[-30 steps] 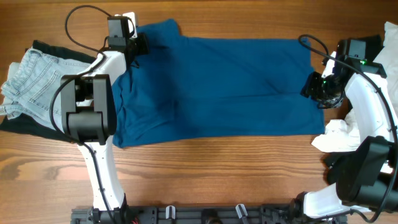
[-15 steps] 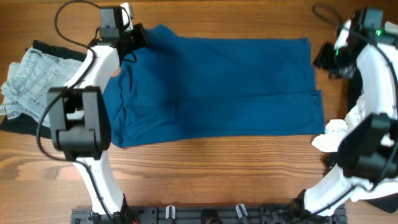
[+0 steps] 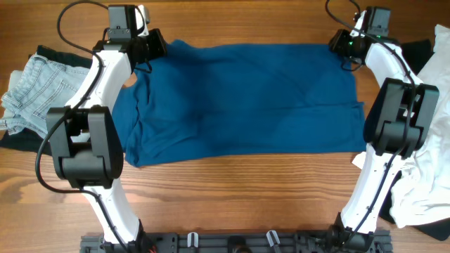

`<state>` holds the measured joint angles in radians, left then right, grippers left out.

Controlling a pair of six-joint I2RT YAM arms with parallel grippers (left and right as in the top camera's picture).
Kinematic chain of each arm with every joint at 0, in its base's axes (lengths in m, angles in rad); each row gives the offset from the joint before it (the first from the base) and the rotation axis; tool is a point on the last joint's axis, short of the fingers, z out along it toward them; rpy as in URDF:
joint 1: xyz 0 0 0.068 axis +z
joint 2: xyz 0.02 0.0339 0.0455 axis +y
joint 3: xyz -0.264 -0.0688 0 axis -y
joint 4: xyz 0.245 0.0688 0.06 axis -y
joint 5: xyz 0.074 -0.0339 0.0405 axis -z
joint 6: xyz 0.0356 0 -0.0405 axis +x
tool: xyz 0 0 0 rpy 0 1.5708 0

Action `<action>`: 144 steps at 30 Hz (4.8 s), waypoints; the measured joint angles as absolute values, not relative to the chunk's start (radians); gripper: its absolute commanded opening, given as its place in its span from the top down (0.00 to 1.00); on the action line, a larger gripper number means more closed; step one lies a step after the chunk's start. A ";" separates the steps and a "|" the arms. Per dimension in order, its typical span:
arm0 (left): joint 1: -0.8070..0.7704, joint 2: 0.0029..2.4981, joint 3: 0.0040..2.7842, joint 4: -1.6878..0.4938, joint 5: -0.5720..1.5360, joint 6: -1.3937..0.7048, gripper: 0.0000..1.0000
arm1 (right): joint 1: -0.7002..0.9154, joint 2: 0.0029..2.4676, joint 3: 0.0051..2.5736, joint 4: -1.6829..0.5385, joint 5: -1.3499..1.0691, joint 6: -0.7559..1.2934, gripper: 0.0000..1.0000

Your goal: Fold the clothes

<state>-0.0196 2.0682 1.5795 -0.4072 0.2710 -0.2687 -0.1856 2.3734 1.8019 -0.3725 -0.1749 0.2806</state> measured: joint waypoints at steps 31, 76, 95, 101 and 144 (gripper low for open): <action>-0.002 1.975 1.579 -0.521 0.241 -0.268 0.96 | -0.183 2.320 1.815 -0.641 -0.044 0.381 0.96; 0.002 1.702 1.433 -1.374 0.150 -0.268 0.96 | -0.192 2.088 1.712 -1.491 0.236 0.182 0.72; 0.002 1.701 1.426 -1.271 0.146 -0.272 0.49 | -0.192 2.088 1.704 -1.446 0.210 0.172 0.61; -0.025 1.697 1.256 -1.006 0.142 -0.222 0.40 | -0.192 2.088 1.704 -1.438 0.198 0.169 0.60; -0.181 1.822 1.196 -0.717 0.154 -0.110 0.37 | -0.192 2.088 1.704 -1.435 0.198 0.169 0.60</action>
<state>-0.1806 1.8221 1.1957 -0.7170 0.1539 -0.1097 -0.1917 2.0876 1.7039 -1.4349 0.1978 0.1692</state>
